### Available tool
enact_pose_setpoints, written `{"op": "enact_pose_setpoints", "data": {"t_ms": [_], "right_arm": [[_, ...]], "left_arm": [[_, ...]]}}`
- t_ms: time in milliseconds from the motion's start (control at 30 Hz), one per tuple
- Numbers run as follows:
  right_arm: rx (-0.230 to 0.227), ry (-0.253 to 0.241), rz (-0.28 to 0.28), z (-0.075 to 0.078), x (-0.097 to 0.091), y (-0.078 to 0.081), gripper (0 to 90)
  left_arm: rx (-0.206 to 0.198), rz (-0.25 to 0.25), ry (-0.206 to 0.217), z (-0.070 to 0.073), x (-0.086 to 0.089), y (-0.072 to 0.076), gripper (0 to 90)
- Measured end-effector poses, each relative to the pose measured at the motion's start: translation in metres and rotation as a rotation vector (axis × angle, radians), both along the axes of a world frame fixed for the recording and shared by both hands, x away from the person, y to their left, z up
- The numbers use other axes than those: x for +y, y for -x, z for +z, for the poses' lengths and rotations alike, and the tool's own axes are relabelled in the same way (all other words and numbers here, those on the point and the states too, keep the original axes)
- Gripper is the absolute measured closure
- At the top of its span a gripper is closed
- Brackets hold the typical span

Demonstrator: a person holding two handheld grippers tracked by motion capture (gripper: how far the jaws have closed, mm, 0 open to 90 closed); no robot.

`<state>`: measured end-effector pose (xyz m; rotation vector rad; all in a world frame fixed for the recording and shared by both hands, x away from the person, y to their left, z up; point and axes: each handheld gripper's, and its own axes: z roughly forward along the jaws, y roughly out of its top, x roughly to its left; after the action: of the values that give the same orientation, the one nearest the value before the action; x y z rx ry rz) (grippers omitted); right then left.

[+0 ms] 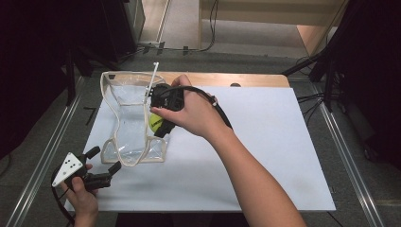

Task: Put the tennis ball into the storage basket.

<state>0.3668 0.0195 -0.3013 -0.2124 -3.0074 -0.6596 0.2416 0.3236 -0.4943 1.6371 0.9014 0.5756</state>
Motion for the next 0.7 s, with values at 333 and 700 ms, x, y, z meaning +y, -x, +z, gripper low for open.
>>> {"op": "enact_pose_setpoints", "data": {"t_ms": [333,700], "right_arm": [[-0.018,0.001,0.008,0.013,0.011,-0.001,23.7],[-0.019,-0.004,0.03,0.021,0.024,-0.003,23.7]], "left_arm": [[-0.001,-0.003,-0.004,0.0,0.0,0.0,0.0],[0.0,0.002,0.0,0.0,0.0,0.0,0.0]]}}
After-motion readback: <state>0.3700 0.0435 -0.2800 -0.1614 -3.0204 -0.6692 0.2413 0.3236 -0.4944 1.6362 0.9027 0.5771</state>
